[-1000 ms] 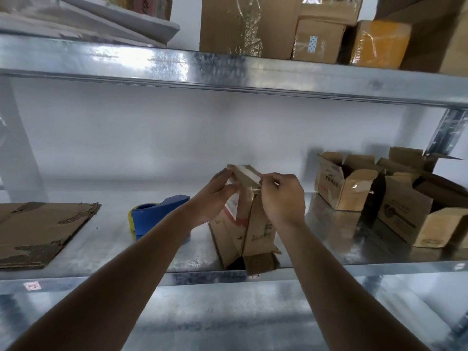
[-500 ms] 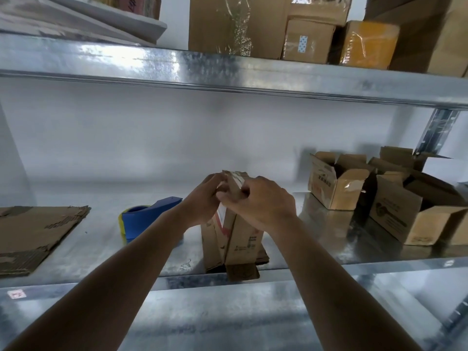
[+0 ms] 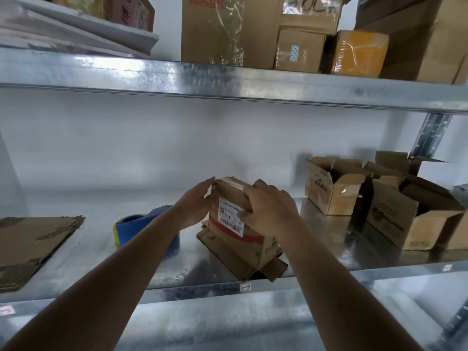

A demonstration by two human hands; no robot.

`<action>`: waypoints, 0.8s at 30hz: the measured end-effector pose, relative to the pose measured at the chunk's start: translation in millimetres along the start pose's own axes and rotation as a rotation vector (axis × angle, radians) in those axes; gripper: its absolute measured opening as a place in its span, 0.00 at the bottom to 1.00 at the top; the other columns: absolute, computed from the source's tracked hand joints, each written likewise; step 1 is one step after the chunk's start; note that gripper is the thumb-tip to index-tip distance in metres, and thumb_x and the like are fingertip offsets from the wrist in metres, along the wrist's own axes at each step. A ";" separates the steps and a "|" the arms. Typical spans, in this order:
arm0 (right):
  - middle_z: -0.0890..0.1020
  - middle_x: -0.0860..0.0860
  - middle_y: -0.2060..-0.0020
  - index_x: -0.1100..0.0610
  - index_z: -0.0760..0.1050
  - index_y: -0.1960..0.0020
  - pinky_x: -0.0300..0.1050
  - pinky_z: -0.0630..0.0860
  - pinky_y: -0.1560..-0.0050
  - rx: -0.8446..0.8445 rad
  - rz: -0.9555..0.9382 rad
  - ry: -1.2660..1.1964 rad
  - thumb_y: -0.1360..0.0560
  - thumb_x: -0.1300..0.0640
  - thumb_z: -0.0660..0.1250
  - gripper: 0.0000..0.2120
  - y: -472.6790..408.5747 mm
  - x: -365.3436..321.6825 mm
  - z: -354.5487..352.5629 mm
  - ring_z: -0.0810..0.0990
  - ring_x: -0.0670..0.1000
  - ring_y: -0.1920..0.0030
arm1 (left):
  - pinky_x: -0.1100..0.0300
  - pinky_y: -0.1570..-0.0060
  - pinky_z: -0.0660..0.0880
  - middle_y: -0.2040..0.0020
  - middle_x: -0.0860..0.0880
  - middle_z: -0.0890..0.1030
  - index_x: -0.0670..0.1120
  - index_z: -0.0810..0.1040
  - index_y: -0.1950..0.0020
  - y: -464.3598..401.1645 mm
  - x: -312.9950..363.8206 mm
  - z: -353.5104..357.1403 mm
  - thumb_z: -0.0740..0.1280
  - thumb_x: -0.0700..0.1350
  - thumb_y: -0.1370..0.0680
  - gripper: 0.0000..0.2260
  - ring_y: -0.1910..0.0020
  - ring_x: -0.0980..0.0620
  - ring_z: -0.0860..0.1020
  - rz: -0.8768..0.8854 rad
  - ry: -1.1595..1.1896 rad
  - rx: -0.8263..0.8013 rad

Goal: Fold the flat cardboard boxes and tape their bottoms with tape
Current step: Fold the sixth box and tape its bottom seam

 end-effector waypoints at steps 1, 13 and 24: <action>0.77 0.49 0.42 0.51 0.73 0.30 0.48 0.77 0.45 0.003 -0.009 0.024 0.22 0.44 0.73 0.24 -0.9 0.5 3.3 0.80 0.52 0.45 | 0.48 0.27 0.72 0.23 0.51 0.71 0.54 0.68 0.21 -3.2 -1.0 1.4 0.64 0.49 0.15 0.21 0.25 0.47 0.72 0.000 0.063 0.004; 0.76 0.52 0.33 0.49 0.66 0.24 0.57 0.60 0.21 0.068 0.183 0.046 0.27 0.56 0.76 0.35 -8.9 41.8 22.0 0.72 0.58 0.29 | 0.48 0.44 0.82 0.54 0.46 0.87 0.42 0.85 0.41 5.9 19.0 1.0 0.68 0.31 0.20 0.12 0.52 0.45 0.85 0.018 0.250 0.111; 0.73 0.42 0.36 0.41 0.73 0.35 0.69 0.60 0.24 0.117 0.052 -0.470 0.30 0.19 0.58 0.34 -25.4 24.7 67.6 0.72 0.48 0.32 | 0.70 0.52 0.76 0.40 0.55 0.81 0.52 0.82 0.43 12.8 13.2 -12.1 0.73 0.40 0.21 0.09 0.45 0.56 0.83 0.117 -0.090 0.225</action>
Point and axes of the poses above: each hand's wrist, its own y-axis away from the middle knuckle, its own z-axis out of the palm, x = y × z, the point moved 7 cm from there along -y, towards the middle knuckle
